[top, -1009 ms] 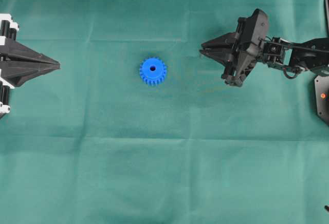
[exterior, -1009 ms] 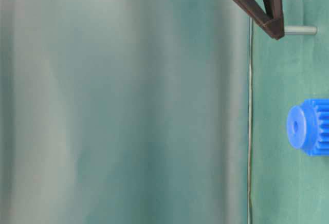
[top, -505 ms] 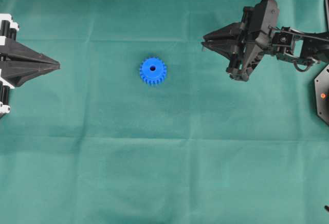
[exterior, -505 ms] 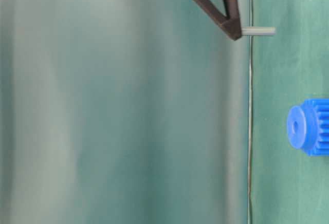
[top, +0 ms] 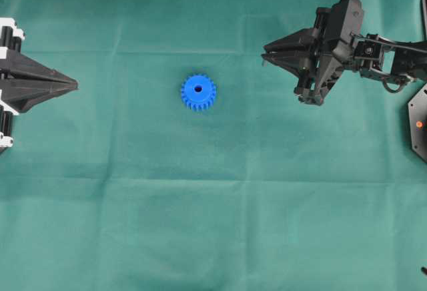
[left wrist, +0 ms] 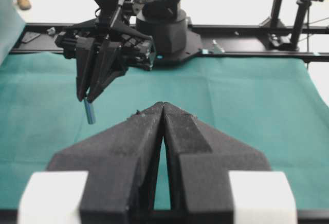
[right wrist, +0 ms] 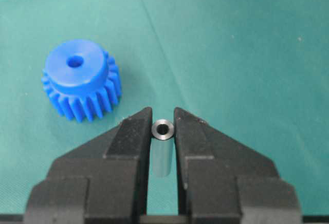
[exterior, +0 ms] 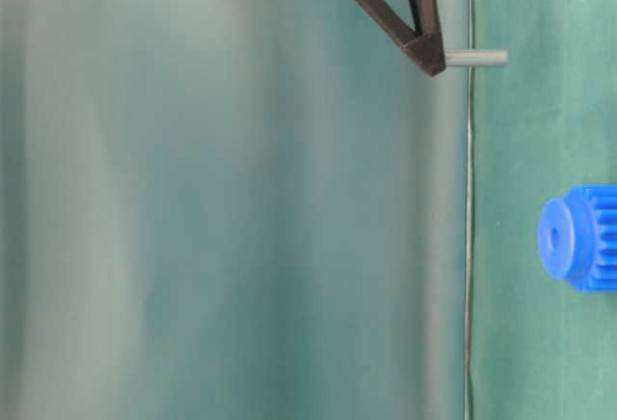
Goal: Insert the shaft placed at a random location into the center hole of the small gear at another random location.
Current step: 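Lift the shaft and carry it left over the blue gear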
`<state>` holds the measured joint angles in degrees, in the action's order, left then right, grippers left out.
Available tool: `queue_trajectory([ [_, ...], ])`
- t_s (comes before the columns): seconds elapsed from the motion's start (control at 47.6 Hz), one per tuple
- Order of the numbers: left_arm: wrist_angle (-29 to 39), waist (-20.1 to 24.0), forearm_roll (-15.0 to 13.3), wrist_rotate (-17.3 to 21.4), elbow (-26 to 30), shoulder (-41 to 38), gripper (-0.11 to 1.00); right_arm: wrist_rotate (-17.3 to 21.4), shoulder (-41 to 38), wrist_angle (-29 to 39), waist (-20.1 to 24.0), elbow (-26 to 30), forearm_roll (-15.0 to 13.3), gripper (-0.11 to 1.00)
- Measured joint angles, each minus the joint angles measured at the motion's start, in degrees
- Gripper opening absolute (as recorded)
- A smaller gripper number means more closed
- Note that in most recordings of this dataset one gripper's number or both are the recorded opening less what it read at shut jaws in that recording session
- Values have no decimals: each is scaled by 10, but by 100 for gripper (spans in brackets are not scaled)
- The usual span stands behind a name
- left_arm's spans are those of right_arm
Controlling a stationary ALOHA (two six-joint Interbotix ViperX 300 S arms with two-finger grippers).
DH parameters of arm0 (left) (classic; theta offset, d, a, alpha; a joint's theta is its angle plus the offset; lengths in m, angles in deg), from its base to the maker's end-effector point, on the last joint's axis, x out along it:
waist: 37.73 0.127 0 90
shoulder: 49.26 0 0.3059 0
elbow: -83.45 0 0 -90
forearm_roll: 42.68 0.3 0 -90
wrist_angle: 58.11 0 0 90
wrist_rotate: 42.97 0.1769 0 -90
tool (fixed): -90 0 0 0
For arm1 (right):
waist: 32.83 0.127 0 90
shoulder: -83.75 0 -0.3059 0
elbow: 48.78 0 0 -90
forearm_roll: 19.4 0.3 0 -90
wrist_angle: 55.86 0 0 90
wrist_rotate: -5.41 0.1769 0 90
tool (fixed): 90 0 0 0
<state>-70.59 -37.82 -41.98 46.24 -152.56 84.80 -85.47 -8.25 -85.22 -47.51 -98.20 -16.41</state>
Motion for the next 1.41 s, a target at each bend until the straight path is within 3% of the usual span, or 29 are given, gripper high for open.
queue_trajectory([
  [0.231, 1, 0, -1, 0, 0, 0, 0, 0, -32, 0, 20, 35, 0, 13],
  [0.631, 1, 0, -1, 0, 0, -1, 0, 0, -120, 19, 66, 153, 0, 13],
  [0.925, 1, 0, -1, 0, 0, 0, 0, 0, -163, 39, 76, 213, -4, 13],
  [1.408, 4, 0, 0, 0, 0, 0, 0, 0, -176, 39, 77, 226, -4, 13],
])
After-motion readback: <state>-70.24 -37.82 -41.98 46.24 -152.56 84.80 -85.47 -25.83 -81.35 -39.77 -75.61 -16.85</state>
